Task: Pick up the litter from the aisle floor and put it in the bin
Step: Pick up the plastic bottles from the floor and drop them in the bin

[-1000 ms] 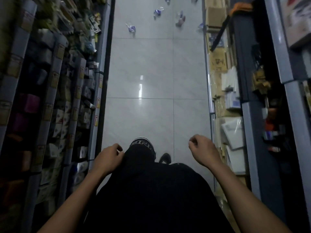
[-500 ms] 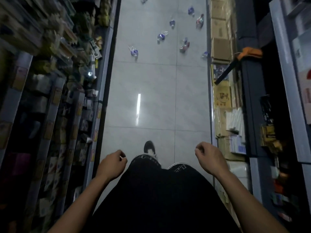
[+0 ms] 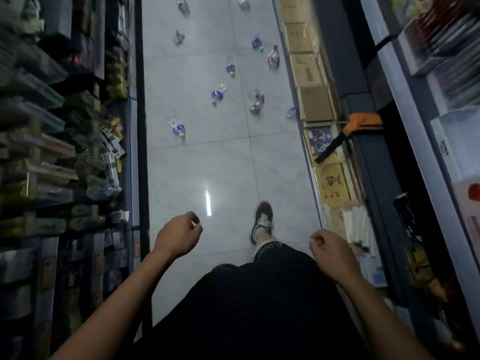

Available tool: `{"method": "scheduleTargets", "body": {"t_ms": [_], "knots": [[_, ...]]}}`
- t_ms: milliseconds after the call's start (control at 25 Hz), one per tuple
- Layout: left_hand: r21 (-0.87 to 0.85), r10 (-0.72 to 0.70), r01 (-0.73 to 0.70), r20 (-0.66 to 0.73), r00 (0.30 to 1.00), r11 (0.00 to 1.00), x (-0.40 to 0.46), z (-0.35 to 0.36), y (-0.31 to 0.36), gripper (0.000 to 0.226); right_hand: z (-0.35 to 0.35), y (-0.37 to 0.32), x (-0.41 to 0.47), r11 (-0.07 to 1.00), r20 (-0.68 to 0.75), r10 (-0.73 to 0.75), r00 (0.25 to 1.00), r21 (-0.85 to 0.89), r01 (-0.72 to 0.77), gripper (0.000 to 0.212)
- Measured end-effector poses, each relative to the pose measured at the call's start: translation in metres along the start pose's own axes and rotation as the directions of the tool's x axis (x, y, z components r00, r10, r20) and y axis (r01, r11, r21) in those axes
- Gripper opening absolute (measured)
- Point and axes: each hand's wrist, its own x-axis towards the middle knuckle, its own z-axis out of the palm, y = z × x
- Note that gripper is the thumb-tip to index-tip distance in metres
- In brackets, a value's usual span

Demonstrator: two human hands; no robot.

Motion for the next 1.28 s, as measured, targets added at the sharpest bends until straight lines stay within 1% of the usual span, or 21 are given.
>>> {"method": "scheduleTargets", "body": {"t_ms": [120,280,480,600,720,880,1080,1200,1280], "knots": [[-0.018,-0.065,0.065,0.021,0.998,0.998,0.048,-0.029,0.035,0.024,-0.046,-0.035,0.08,1.0,0.025,-0.019,1.0,0.015,0.019,0.01],[-0.064,-0.159,0.159,0.004,0.987,0.985,0.099,-0.061,0.059,0.023,-0.103,-0.101,0.184,0.988,0.069,-0.142,0.987,-0.057,0.146,0.011],[-0.167,-0.305,0.301,0.006,0.952,0.939,0.148,-0.097,0.061,0.02,-0.152,-0.202,0.297,0.946,0.123,-0.278,0.953,-0.139,0.294,0.013],[-0.218,-0.362,0.355,0.007,0.932,0.909,0.188,-0.125,0.056,0.02,-0.166,-0.259,0.356,0.929,0.134,-0.313,0.94,-0.164,0.333,0.014],[-0.258,-0.37,0.36,0.012,0.929,0.896,0.249,-0.167,0.048,0.022,-0.173,-0.312,0.407,0.921,0.138,-0.312,0.94,-0.199,0.335,0.015],[-0.248,-0.315,0.303,-0.01,0.949,0.92,0.338,-0.244,0.048,0.021,-0.184,-0.366,0.456,0.928,0.153,-0.259,0.954,-0.233,0.29,0.014],[-0.183,-0.25,0.237,-0.05,0.967,0.954,0.447,-0.343,0.057,0.022,-0.204,-0.412,0.517,0.95,0.154,-0.184,0.971,-0.224,0.216,0.011],[-0.185,-0.244,0.23,-0.057,0.968,0.955,0.501,-0.388,0.065,0.023,-0.216,-0.432,0.552,0.957,0.147,-0.168,0.975,-0.215,0.197,0.009],[-0.196,-0.26,0.246,-0.052,0.964,0.949,0.536,-0.412,0.07,0.023,-0.22,-0.446,0.587,0.955,0.177,-0.161,0.971,-0.22,0.198,0.007]]}}
